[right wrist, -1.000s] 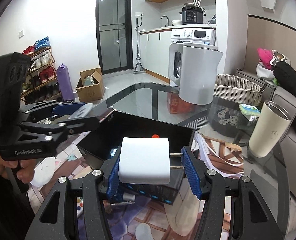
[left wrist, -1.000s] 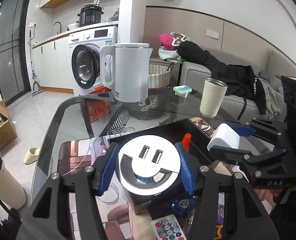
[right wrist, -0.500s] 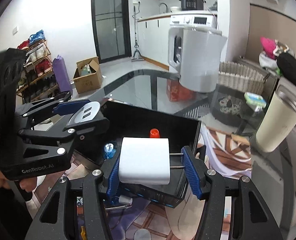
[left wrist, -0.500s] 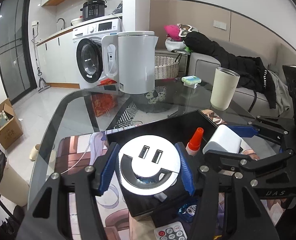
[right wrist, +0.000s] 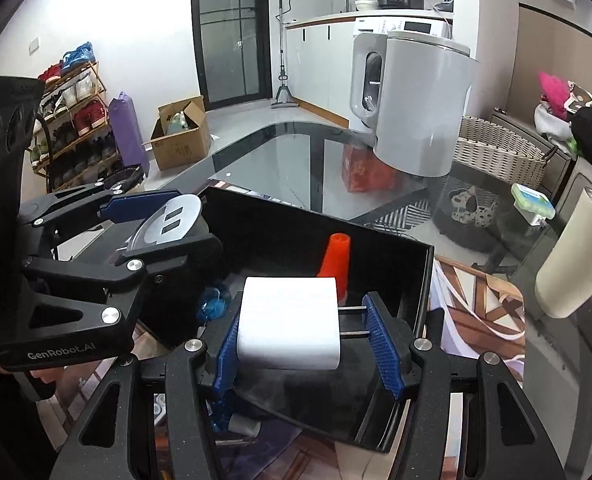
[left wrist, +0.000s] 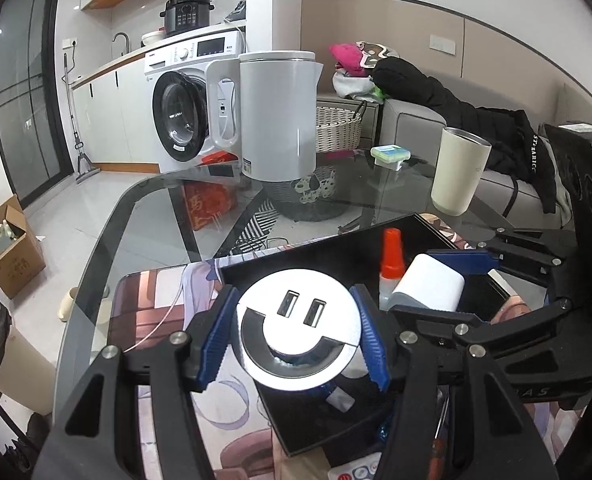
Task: Organize rigid objects
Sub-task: 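Carry the socket and charger into the black box and open both tools, then withdraw both tools from the box, right tool moving toward the remote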
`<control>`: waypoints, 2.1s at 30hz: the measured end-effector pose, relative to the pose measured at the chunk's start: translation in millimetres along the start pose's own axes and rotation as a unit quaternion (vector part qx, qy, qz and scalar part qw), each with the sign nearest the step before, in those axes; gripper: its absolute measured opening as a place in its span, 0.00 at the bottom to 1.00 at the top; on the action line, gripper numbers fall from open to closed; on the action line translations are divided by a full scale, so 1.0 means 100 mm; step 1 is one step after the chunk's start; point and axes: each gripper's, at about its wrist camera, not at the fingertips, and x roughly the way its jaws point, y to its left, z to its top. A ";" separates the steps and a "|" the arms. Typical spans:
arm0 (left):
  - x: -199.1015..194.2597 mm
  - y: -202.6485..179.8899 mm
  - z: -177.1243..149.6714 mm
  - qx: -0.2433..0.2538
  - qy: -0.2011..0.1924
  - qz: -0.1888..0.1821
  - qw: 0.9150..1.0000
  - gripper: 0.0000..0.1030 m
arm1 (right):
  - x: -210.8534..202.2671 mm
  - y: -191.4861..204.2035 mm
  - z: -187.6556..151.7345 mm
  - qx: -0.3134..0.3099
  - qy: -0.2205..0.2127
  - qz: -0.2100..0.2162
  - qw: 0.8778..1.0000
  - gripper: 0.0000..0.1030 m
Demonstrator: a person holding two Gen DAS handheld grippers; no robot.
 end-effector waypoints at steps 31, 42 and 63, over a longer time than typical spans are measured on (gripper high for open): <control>0.00 -0.01 -0.03 0.022 -0.008 0.004 1.000 0.55 | 0.24 0.06 0.14 -0.070 0.024 0.002 0.997 0.57; 0.02 -0.10 -0.05 0.031 -0.010 0.013 0.999 0.65 | -0.11 0.03 -0.01 -0.044 -0.022 -0.023 0.999 0.72; -0.34 0.06 -0.16 -0.040 -0.016 0.012 0.999 1.00 | -0.56 -0.14 -0.36 0.036 -0.041 -0.026 0.998 1.00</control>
